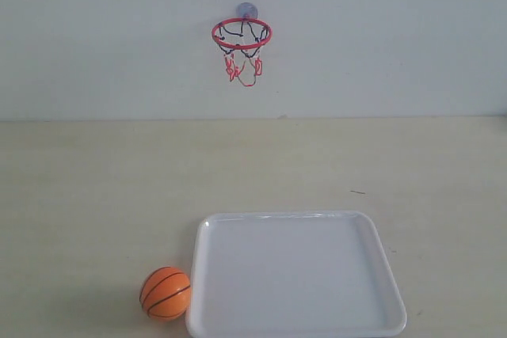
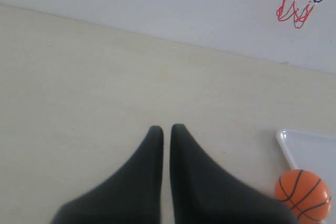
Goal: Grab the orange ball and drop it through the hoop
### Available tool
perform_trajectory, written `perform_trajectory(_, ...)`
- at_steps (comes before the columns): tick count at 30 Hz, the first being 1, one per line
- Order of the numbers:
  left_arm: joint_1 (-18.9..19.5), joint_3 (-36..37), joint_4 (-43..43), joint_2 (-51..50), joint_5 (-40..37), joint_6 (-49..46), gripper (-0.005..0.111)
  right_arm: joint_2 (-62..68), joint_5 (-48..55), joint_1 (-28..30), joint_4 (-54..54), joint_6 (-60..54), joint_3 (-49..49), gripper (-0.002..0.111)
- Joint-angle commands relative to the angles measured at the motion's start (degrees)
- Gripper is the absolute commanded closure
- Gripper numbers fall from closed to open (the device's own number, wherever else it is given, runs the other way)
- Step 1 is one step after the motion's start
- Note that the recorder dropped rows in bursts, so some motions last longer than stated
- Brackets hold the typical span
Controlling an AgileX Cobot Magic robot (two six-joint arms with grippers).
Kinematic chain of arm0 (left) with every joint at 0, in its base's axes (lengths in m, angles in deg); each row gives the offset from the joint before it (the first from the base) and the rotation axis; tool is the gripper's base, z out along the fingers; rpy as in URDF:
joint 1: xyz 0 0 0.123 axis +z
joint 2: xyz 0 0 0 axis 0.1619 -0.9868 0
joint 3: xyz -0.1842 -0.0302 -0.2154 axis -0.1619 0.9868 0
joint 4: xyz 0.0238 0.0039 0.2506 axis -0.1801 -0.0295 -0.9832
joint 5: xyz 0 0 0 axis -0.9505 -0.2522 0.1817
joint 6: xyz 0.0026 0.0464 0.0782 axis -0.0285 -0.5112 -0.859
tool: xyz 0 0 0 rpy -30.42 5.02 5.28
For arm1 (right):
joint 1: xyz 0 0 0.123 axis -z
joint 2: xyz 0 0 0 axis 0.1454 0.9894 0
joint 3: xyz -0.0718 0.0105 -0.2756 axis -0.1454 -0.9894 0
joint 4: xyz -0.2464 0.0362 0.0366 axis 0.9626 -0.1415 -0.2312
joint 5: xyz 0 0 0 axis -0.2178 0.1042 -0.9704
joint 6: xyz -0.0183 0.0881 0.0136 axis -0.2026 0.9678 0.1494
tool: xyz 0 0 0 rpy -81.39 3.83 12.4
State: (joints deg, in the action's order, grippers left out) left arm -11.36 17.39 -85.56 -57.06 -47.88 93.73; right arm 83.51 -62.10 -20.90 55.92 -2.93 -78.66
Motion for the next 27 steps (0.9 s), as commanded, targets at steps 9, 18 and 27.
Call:
perform_trajectory(9, 0.19, 0.22, -0.08, 0.18, 0.22, 0.32, 0.103, -0.48, 14.32, -0.04, 21.67, 1.40, 0.06, 0.108)
perform_trajectory(18, 0.19, 0.22, -0.08, 0.18, 0.22, 0.32, 0.103, -0.48, 14.19, -0.04, 21.55, 3.80, 0.06, 0.108)
perform_trajectory(27, 0.19, 0.22, -0.08, 0.18, 0.22, 0.32, 0.103, -0.48, 14.19, -0.04, 21.55, 3.80, 0.06, 0.108)
